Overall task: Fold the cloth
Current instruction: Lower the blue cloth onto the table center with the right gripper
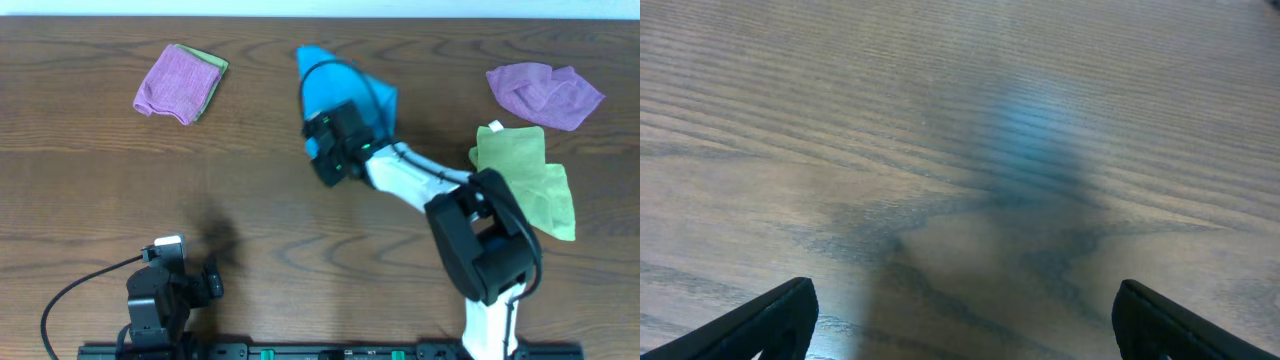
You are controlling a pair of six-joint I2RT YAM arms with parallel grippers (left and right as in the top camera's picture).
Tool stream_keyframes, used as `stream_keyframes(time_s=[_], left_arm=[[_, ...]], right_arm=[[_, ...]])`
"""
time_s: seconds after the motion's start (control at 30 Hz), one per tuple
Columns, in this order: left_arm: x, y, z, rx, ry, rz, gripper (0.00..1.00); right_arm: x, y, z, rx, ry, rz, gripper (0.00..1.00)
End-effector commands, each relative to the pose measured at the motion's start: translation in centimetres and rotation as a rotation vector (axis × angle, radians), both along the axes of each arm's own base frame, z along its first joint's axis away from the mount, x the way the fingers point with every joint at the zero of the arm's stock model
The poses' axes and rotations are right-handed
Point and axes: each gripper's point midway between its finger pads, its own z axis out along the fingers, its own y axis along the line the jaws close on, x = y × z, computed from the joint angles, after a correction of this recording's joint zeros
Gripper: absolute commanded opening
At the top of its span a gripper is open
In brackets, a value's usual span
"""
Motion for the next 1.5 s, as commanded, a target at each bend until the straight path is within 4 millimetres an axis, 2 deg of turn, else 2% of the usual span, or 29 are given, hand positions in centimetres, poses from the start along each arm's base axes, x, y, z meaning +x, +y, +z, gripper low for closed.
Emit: stream_keyframes(time_s=[0.0,0.03,0.07,0.1,0.17,0.23,0.37,0.43,0.5,0.63,0.7,0.9,1.0,1.47], left_arm=[[-0.4,0.0,-1.1,0.017,0.032,-0.012,0.95],[-0.4,0.0,-1.1,0.017,0.032,-0.012,0.95],[-0.4,0.0,-1.1,0.017,0.032,-0.012,0.95],[-0.4,0.0,-1.1,0.017,0.032,-0.012,0.95],[-0.4,0.0,-1.1,0.017,0.032,-0.012,0.95],[-0.4,0.0,-1.1,0.017,0.032,-0.012,0.95],[-0.4,0.0,-1.1,0.017,0.032,-0.012,0.95],[-0.4,0.0,-1.1,0.017,0.032,-0.012,0.95],[-0.4,0.0,-1.1,0.017,0.032,-0.012,0.95],[-0.4,0.0,-1.1,0.017,0.032,-0.012,0.95],[-0.4,0.0,-1.1,0.017,0.032,-0.012,0.95],[-0.4,0.0,-1.1,0.017,0.032,-0.012,0.95],[-0.4,0.0,-1.1,0.017,0.032,-0.012,0.95],[-0.4,0.0,-1.1,0.017,0.032,-0.012,0.95]], right_arm=[[-5.0,3.4,0.4,0.051,0.107,0.108,0.01],[-6.1,4.0,0.4,0.052,0.126,0.133,0.01],[-8.1,5.1,0.5,0.052,0.156,0.181,0.02],[-8.7,5.5,0.6,0.048,0.16,0.198,0.06],[-9.8,6.3,0.8,0.046,0.159,0.229,0.41],[-10.4,7.2,1.4,0.059,0.142,0.254,0.67],[-10.1,8.5,4.0,0.11,0.075,0.273,0.81],[-9.1,8.6,5.6,0.121,0.014,0.258,0.81],[-7.4,7.9,7.1,0.094,-0.078,0.208,0.81],[-2.2,4.6,9.6,-0.04,-0.31,0.028,0.8],[-1.0,3.7,9.8,-0.07,-0.349,0.023,0.78],[1.4,0.6,7.8,-0.113,-0.314,-0.047,0.74],[1.7,-0.2,6.7,-0.122,-0.283,-0.055,0.73],[-0.4,-1.5,1.9,-0.2,-0.126,-0.039,0.69]])
